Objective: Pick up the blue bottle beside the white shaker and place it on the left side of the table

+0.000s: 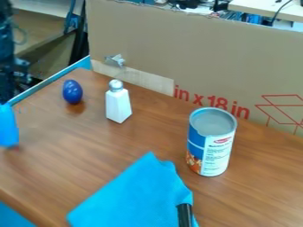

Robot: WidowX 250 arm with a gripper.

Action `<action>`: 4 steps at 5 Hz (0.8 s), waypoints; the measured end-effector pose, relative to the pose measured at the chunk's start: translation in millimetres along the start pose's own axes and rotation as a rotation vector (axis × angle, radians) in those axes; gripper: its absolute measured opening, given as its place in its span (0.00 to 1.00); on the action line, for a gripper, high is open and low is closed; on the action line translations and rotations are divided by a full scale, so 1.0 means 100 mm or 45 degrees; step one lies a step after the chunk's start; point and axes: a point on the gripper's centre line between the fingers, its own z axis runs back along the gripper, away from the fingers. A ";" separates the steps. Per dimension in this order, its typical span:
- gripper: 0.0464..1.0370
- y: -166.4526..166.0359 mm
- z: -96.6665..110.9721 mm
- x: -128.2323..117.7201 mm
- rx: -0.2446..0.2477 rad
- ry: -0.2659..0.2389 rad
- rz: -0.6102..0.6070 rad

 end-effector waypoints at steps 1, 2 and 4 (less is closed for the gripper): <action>0.30 0.14 -0.11 0.06 -0.085 -0.015 -0.029; 0.30 0.21 -0.14 0.04 -0.127 -0.018 -0.028; 0.68 0.28 -0.16 0.00 -0.145 0.025 -0.018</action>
